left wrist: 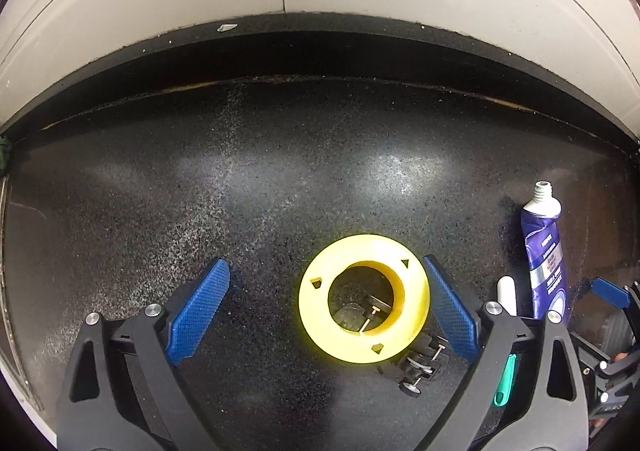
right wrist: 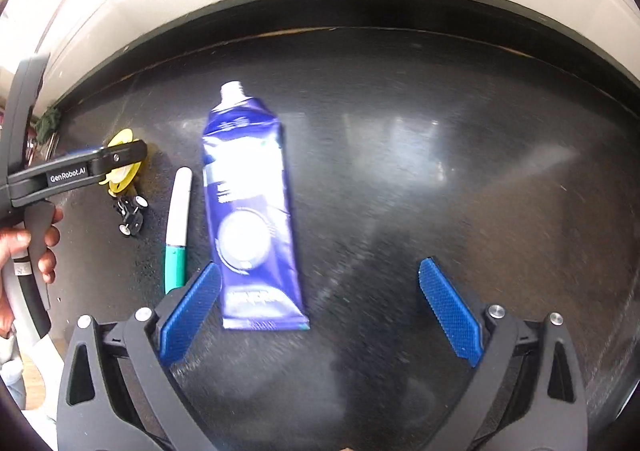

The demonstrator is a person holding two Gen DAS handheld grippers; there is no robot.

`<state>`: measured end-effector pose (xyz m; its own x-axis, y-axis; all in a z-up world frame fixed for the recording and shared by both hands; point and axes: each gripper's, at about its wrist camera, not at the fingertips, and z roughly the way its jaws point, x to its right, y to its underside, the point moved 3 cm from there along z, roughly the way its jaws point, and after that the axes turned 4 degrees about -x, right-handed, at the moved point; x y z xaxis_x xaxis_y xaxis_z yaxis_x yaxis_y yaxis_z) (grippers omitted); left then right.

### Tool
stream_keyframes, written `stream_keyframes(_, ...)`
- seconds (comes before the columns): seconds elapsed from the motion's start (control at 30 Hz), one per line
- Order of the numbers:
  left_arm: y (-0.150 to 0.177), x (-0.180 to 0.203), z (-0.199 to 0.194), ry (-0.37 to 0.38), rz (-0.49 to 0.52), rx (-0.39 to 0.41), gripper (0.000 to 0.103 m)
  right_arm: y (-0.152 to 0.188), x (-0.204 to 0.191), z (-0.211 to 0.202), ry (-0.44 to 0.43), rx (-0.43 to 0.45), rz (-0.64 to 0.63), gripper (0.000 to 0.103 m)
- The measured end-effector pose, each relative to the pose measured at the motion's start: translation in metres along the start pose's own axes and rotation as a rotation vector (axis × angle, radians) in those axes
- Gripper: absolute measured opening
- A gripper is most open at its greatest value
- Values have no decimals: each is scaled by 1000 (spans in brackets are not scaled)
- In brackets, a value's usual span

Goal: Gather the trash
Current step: 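Grasp the yellow tape reel with the left gripper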

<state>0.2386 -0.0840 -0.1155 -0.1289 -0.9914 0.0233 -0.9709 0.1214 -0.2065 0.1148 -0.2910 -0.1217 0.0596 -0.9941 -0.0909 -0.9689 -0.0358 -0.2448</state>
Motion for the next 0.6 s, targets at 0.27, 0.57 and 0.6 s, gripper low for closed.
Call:
stream_keyframes(0.27, -18, -12, -1, -18, 33, 11, 80, -11, -43, 12, 147, 38, -160, 98)
stream_keyframes(0.57, -15, -44, -8, 20, -28, 13, 67, -30, -58, 3, 136, 57, -188, 98)
stream_keyframes(0.6, -14, -48, -10, 18, -36, 17, 60, -32, -58, 2, 135, 57, -190, 98)
